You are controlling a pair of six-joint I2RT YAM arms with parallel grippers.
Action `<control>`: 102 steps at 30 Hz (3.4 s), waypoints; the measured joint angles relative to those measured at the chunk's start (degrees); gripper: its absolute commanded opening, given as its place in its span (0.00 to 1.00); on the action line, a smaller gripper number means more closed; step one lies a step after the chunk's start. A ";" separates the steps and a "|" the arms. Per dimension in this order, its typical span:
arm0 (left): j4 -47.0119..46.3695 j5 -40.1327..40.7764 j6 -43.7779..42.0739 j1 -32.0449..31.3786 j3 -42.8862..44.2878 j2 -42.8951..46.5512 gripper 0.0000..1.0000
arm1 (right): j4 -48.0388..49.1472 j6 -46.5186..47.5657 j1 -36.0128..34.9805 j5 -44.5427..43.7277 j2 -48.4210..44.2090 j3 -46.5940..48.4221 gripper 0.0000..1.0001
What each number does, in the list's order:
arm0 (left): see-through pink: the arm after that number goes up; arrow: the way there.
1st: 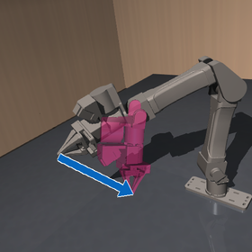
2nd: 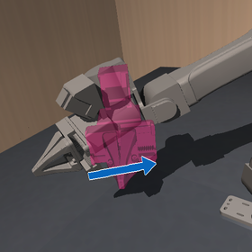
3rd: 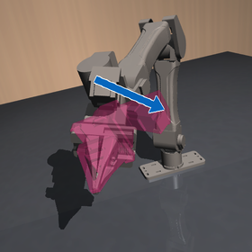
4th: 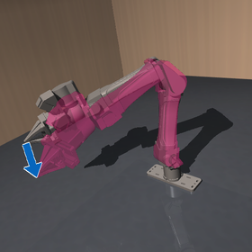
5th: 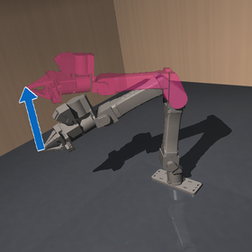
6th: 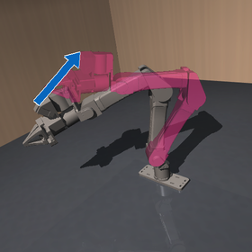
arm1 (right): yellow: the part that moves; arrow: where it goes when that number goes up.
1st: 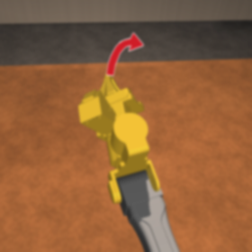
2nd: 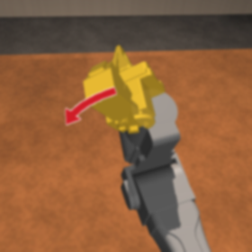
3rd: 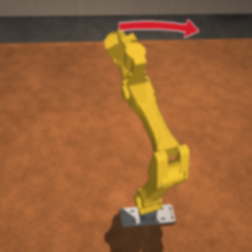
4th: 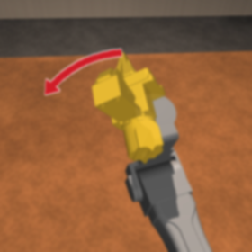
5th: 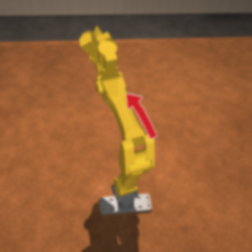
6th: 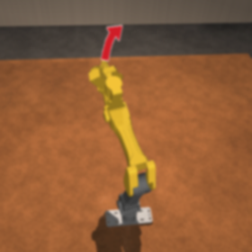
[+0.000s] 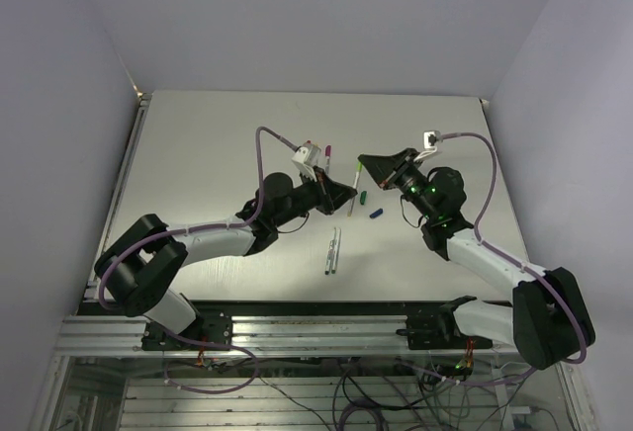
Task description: Insert the pens into the pen caps
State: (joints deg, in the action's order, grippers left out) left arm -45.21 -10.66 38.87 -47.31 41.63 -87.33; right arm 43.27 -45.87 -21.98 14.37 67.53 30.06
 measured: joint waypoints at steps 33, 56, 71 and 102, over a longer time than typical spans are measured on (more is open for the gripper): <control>6.64 4.07 -6.10 3.85 3.08 -0.02 0.07 | -8.04 9.77 -2.75 2.01 9.38 10.19 0.00; 3.93 9.60 -5.60 7.02 1.40 2.05 0.07 | -15.89 9.33 -4.79 -1.22 10.23 16.24 0.56; 16.37 10.14 -6.82 20.24 7.13 -6.12 0.07 | -31.61 10.80 -3.89 -19.37 0.70 13.16 0.55; 42.62 1.33 -16.48 28.46 31.91 -30.60 0.07 | -41.03 9.07 -2.19 -24.04 1.95 10.93 0.55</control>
State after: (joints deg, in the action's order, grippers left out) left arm -2.59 -9.32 22.39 -18.85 73.54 -117.93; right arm 2.24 -36.80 -24.16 -9.67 69.47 40.99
